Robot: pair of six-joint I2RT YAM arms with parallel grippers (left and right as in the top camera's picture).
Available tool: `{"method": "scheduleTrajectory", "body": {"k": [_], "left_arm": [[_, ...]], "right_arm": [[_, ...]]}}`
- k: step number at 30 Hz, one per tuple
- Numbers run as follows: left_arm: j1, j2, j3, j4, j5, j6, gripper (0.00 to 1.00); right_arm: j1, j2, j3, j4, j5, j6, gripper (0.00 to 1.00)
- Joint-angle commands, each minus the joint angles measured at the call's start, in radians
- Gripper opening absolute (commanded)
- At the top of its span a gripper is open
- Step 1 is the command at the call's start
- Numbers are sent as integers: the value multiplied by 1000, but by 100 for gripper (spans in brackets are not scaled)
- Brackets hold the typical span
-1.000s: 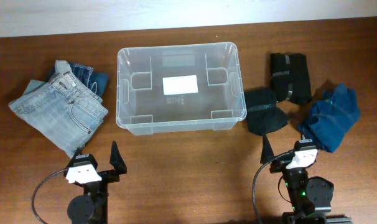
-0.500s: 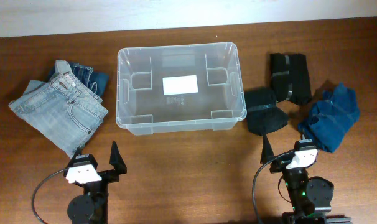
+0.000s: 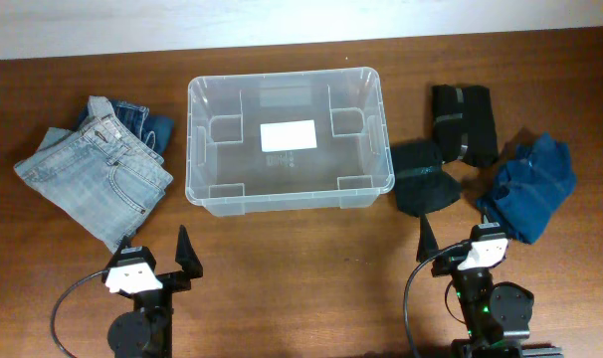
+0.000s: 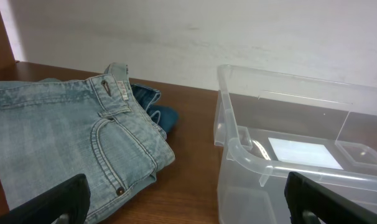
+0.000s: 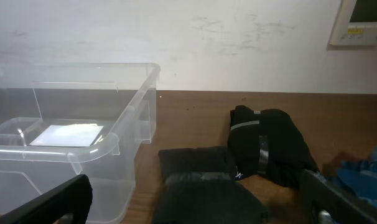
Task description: Pack container
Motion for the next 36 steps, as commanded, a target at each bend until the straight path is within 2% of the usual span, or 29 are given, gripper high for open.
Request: {"method": "scheduleTrajectory", "body": {"k": [1,9,16,21,24,28,31,32,33,36], "left_arm": [[6,-7,-6,0,8,20,99],[6,-7,-6,21,9,19,99],[6,7,-5,26,90,10,99],[6,80,75,28,89,0,99],[9,182,166,28,89,0,99],[9,428,351,10,147,1,99],[9,695,568,-76,229,1,99],[9,818,689,-146,285,9,99],[11,882,762,-195,352,53,99],[14,1094,1026,-348,672,317,99]], "right_arm": [[9,-8,-9,-1,12,11,98],[9,-8,-9,-1,12,11,98],[9,-8,-9,-1,12,11,98],[9,-8,-9,-1,12,11,98],[9,-8,-9,-1,12,11,98],[9,-8,-9,-1,12,11,98],[9,-8,-9,-1,12,11,98],[9,-8,-9,-1,12,11,98],[9,-8,-9,-1,12,11,98],[9,-8,-9,-1,12,11,98]]}}
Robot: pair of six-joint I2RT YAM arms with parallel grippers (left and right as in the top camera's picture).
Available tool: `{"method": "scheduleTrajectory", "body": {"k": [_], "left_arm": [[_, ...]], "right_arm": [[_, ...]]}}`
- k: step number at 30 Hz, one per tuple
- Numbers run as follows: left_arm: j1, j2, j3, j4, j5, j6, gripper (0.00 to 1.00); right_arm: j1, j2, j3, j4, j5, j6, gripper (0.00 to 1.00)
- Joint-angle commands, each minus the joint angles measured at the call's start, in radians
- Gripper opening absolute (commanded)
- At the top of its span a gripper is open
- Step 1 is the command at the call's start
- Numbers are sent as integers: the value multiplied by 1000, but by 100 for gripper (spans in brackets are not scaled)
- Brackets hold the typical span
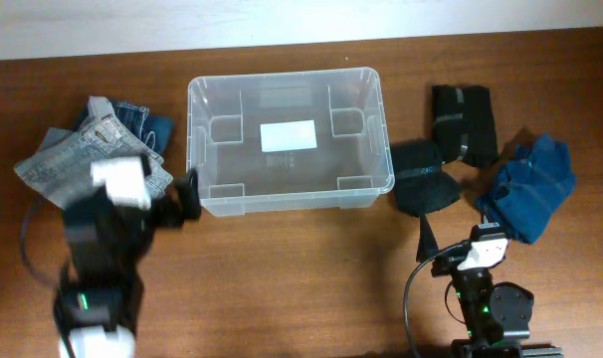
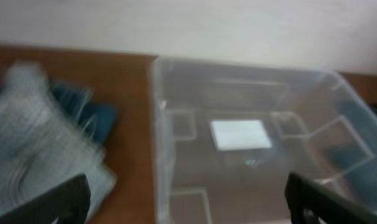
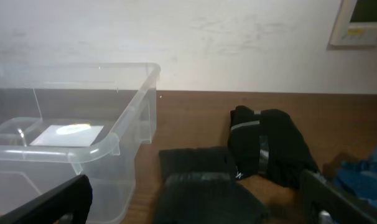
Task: Pack container
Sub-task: 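Reach the left gripper to the light-blue jeans and grasp them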
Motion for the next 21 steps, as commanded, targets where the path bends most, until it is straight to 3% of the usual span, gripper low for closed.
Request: {"method": "scheduleTrajectory", "body": {"k": [1,4,9,13,16,21], "left_arm": [[6,231,303,-127,424,290,99],[6,387,474,-158,534,314,100],[16,510,522,-131,520,293,99],[104,559,521,-169,328,43,99],[259,582,521,-233,261,-134,99],[477,602,521,-348,244,-169,99]], "right_arm": [[8,-8,-9,-1,11,11,98],[8,-8,-9,-1,11,11,98],[8,-8,-9,-1,11,11,98],[8,-8,-9,-1,11,11,98],[8,-8,-9,-1,11,11,98],[8,-8,-9,-1,11,11,98]]}}
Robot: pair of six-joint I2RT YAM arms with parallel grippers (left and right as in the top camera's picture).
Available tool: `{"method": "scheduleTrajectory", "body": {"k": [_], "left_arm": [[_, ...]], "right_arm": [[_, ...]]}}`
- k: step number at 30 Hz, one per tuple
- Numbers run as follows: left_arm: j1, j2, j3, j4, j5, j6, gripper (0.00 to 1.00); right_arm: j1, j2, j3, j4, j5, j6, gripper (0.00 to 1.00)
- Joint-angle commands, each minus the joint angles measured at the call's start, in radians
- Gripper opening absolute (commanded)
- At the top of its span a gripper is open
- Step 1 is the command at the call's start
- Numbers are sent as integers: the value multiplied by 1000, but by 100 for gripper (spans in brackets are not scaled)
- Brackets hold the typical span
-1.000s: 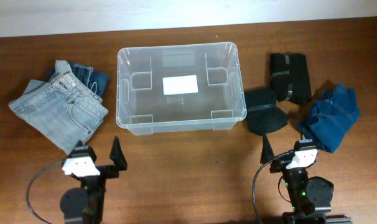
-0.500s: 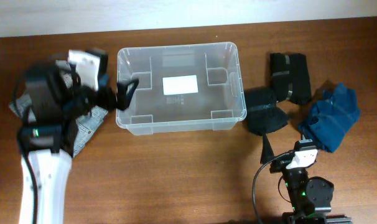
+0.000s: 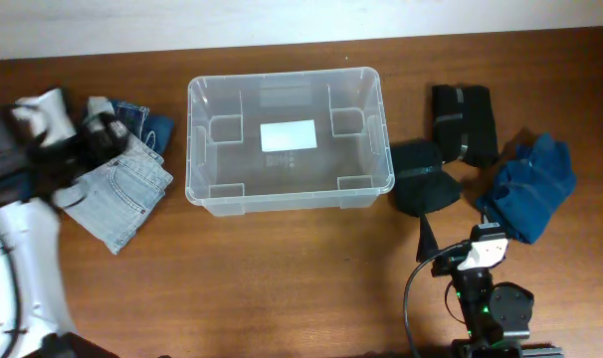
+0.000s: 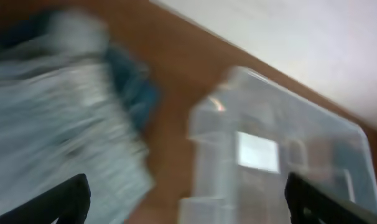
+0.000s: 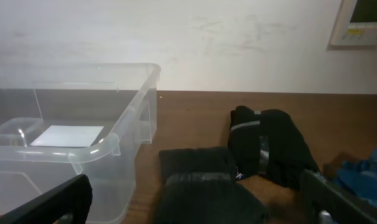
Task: Pack container
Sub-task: 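Reach the left gripper to the light-blue jeans and grasp them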
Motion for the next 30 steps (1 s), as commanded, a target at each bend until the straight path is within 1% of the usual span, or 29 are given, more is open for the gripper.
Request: {"method": "scheduleTrajectory", "body": {"k": [1,3,6,9,12,18,25,27,30], "left_arm": [[128,14,11,-77,-64,-80,99],[191,22,11,-133,-102,-80,99],[256,27,-1,-170,-119,-81,100],[299,29,-34,-172,-131,-90,100],[347,40,-126,-135,-178,-111,99],[352,107,-225,-11,-114,-125,99],[343,241,-230,32,-125,-114,99],[322,302,-230,82,-120,-103,99],[283,346,-230,143,-117,-96,99]], "right_arm": [[7,-6,-9,-1,11,12,98],[7,-6,-9,-1,12,12,98],[7,-6,-9,-1,12,12,98],[7,-6,-9,-1,12,12,98],[7,-6,-9,-1,11,12,98],[7,-6,-9,-1,12,12,98],[7,-6,-9,-1,12,12,98],[7,-6,-9,-1,12,12,98],[7,-6,-9,-1,11,12,98]]}}
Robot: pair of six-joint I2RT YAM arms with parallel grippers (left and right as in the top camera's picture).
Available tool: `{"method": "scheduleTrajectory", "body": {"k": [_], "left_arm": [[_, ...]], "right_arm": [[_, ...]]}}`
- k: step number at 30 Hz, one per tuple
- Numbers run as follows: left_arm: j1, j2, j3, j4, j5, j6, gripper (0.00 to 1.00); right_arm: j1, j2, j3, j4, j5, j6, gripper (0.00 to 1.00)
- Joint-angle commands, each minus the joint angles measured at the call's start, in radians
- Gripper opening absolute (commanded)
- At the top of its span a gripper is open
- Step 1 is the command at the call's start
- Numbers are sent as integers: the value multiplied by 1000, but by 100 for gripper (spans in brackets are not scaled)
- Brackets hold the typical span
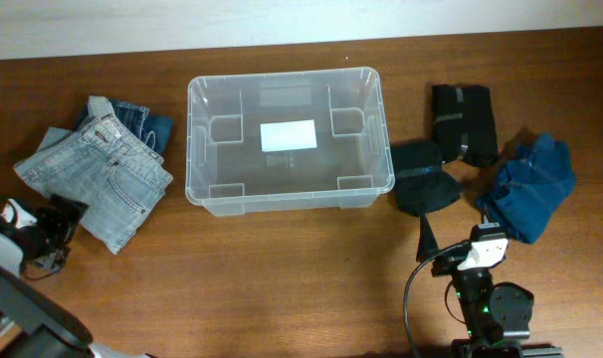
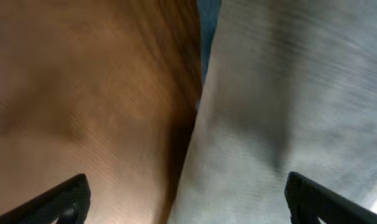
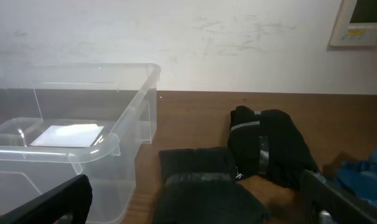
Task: Pack container
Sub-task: 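Reach the left gripper to the light-blue jeans and grasp them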
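The clear plastic container (image 1: 282,139) stands empty at mid table, also in the right wrist view as the container (image 3: 70,130). Folded light blue jeans (image 1: 98,184) lie to its left on a darker pair (image 1: 147,124). My left gripper (image 1: 55,223) is low at the jeans' front left edge. In its own view the left gripper (image 2: 188,208) is open, and the jeans (image 2: 288,112) fill the frame up close. Well behind two black garments (image 3: 207,180) (image 3: 269,149), the right gripper (image 3: 195,205) stays open with nothing between its fingers.
A crumpled blue garment (image 1: 528,189) lies at the far right beside the black garments (image 1: 426,184) (image 1: 463,119). Bare brown table (image 1: 282,278) runs along the front. A white wall (image 3: 195,37) backs the table.
My left gripper was over the jeans' far left part. Now it sits lower, at their front left edge, close to the fabric. The right arm has not moved.
Both grippers first rested open at the table's front. Then the left arm stood between the jeans and the container's left front corner. Then it was over the jeans at the far left, and now low at their front left edge. Nothing is held.
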Motion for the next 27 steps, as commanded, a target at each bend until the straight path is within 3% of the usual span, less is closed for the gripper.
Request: {"method": "scheduleTrajectory", "body": {"k": [1,11,18,24,27], "left_arm": [[-60,60,-4,67,27,34,99],[-285,81,-4,269,-8,74,99],[-357,81,-4,272,-124,72,89],[-357,81,-4,295,-135,72,29],[-357,81,-4,312,-134,72,11]], "right_arm": [[7,-6,-9,0,12,11,98],[7,-6,-9,0,12,11,98],[7,-6,-9,0,12,11,98],[7,-6,-9,0,12,11,98],[7,-6,-9,0,12,11,98]]}}
